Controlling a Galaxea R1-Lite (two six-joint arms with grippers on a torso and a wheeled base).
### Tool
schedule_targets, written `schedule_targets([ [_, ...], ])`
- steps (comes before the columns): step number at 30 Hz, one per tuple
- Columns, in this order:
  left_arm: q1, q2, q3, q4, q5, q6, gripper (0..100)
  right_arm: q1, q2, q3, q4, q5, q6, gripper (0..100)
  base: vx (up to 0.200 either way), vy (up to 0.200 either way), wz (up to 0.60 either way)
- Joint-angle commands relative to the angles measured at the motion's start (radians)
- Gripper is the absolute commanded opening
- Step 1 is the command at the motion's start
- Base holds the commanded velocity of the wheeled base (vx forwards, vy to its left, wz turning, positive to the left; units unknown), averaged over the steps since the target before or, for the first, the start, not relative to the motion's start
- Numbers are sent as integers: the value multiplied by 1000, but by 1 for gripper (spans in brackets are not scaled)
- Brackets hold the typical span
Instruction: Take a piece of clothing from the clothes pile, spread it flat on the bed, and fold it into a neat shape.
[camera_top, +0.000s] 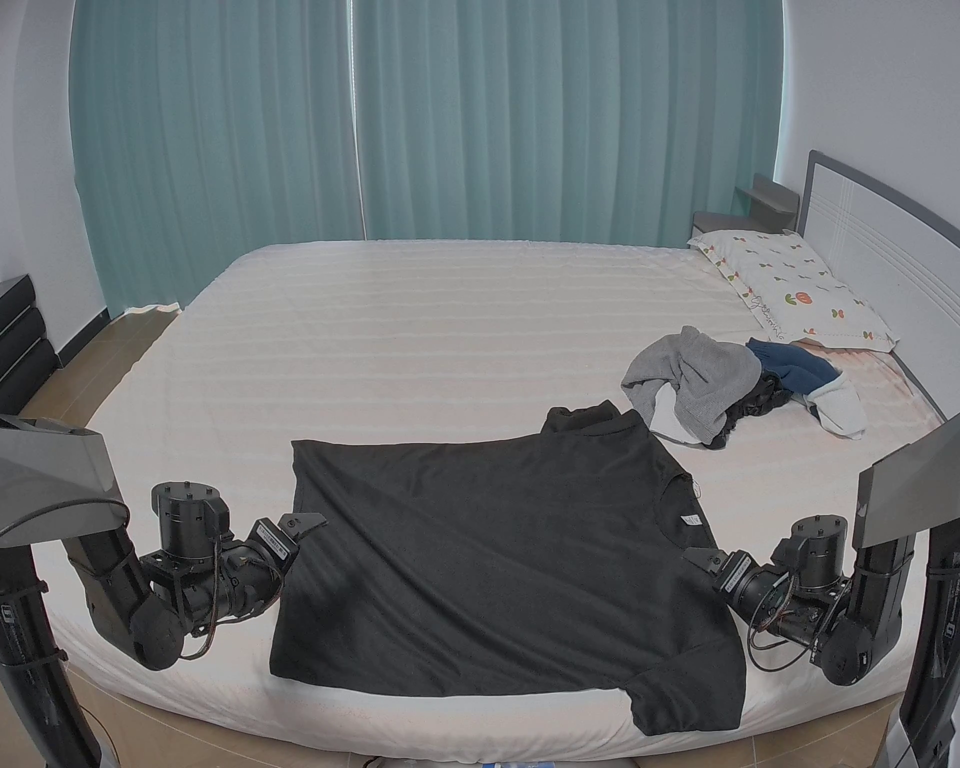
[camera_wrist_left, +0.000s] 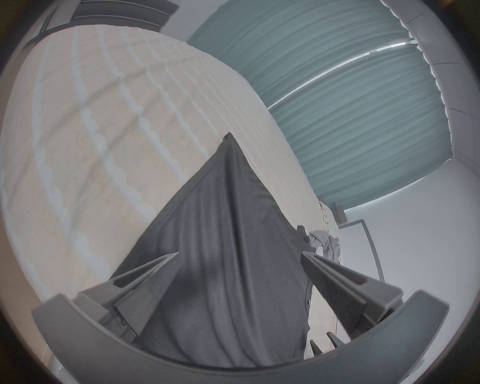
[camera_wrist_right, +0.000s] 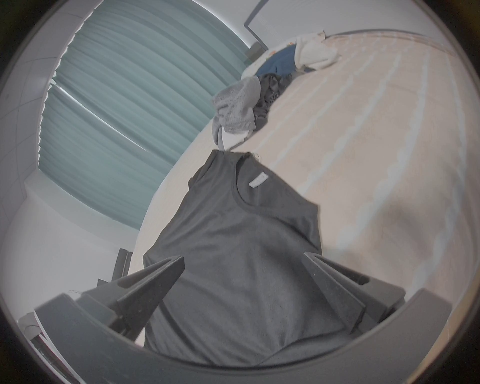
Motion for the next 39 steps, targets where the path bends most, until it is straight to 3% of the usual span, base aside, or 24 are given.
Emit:
schedule_targets([
  [1, -6, 23, 42, -34, -9, -1, 100, 8, 6, 30, -14, 26, 24, 100, -200, 0, 0],
  [6, -6, 44, 47, -38, -9, -1, 100, 7, 13, 39, -15, 32, 46, 100, -200, 0, 0],
  [21, -8, 64, 30, -54, -10, -9, 100, 7, 8, 43, -15, 32, 47, 100, 0, 0, 0],
  [29, -22, 63, 44, -54, -6, -5, 100, 8, 2, 45, -17, 30, 47, 100, 0, -200, 0],
  [33, -11, 47, 67, -55, 4, 14, 100, 4, 0, 47, -17, 29, 47, 100, 0, -50, 0],
  [39, 5, 11, 143, -51, 7, 174, 100, 4, -1, 53, -17, 26, 47, 100, 0, 0, 0],
])
